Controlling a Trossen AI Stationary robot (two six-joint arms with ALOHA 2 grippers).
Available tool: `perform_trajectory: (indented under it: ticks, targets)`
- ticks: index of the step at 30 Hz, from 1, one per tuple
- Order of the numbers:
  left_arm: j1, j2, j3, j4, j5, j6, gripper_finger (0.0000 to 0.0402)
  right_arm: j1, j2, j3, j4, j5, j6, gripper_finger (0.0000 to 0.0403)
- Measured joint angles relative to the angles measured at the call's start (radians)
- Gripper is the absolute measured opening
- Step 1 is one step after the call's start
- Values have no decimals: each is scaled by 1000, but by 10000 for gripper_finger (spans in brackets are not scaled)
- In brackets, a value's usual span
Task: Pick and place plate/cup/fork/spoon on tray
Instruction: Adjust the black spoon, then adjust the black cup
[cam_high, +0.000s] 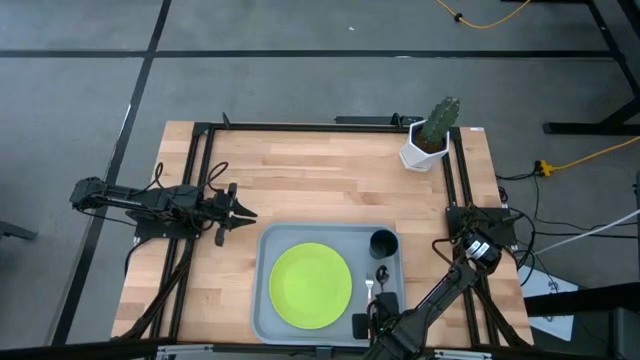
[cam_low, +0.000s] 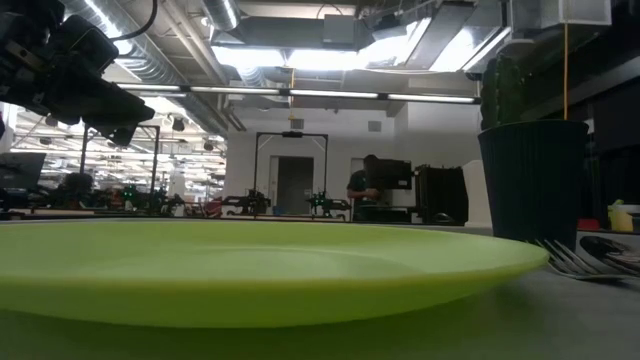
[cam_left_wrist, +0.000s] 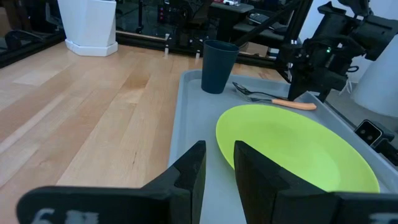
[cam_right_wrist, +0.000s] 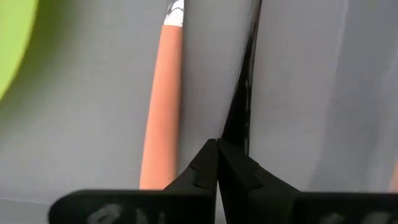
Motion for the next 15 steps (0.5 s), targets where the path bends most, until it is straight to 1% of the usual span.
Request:
perform_trajectory:
  ticks: [4,9,12,15]
  targets:
    - [0,0,0,0,0,0,77,0,1,33,-33,4,-1,10]
    - [0,0,0,0,0,0,77,1,0,63,-58,84,-20,10]
    - [0,0,0,0,0,0,77,3,1,126,-203,153,-46,10]
    - [0,0,0,0,0,0,77,14,1,236,-402,283,-63,10]
